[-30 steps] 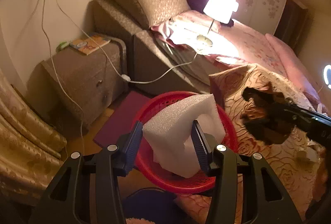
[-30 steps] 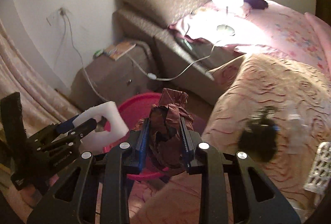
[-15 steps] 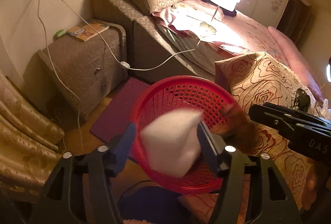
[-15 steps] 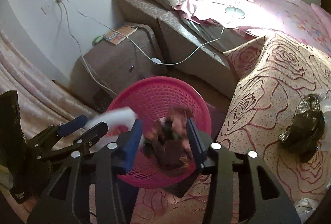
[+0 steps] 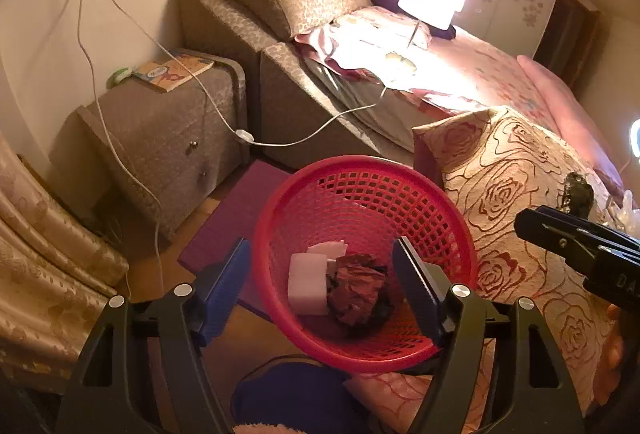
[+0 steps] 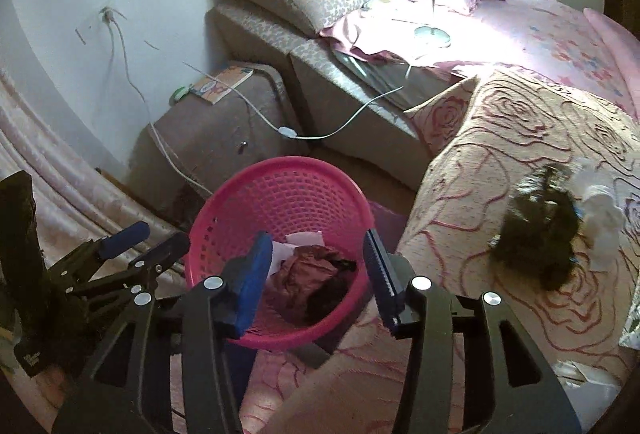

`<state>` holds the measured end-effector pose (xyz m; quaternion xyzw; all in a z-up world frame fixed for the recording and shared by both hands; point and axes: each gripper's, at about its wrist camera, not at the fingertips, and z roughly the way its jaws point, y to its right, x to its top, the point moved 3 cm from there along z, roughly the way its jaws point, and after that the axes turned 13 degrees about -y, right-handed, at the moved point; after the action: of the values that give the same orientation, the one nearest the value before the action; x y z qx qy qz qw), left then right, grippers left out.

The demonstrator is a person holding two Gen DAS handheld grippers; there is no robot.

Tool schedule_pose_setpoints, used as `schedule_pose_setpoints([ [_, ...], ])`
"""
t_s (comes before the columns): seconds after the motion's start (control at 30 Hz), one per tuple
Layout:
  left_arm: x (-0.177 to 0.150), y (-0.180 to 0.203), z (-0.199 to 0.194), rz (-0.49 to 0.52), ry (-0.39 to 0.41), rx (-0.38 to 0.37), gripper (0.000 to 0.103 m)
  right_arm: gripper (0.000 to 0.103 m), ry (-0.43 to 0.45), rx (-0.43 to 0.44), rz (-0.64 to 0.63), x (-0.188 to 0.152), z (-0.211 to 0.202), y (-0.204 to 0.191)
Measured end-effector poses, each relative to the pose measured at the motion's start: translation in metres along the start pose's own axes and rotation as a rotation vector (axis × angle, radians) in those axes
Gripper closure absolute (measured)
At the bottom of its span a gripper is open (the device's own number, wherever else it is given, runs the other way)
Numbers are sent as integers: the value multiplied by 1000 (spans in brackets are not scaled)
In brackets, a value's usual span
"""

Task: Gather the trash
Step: 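Carry the foam and brown bag over the wastebasket and open both tools, then return to the bed and grasp the black plastic bag with the left tool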

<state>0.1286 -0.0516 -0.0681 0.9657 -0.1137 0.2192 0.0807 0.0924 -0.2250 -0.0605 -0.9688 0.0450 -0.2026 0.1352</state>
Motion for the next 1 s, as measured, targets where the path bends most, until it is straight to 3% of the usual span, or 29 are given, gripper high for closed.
schedule_pose_setpoints([
  [0.37,-4,15,-16,30,28,-9,32,49,58,-23,29,-22,-31,20],
  [0.57,-7,32,-23,66,46,-29,32,46,105,-74,75,-45,-63,52],
  [0.8,-11,71,-22,154,50,-51,29,43,163,-169,147,-77,-95,100],
  [1.0,-10,113,-22,243,59,-60,27,41,179,-202,215,-102,-108,131],
])
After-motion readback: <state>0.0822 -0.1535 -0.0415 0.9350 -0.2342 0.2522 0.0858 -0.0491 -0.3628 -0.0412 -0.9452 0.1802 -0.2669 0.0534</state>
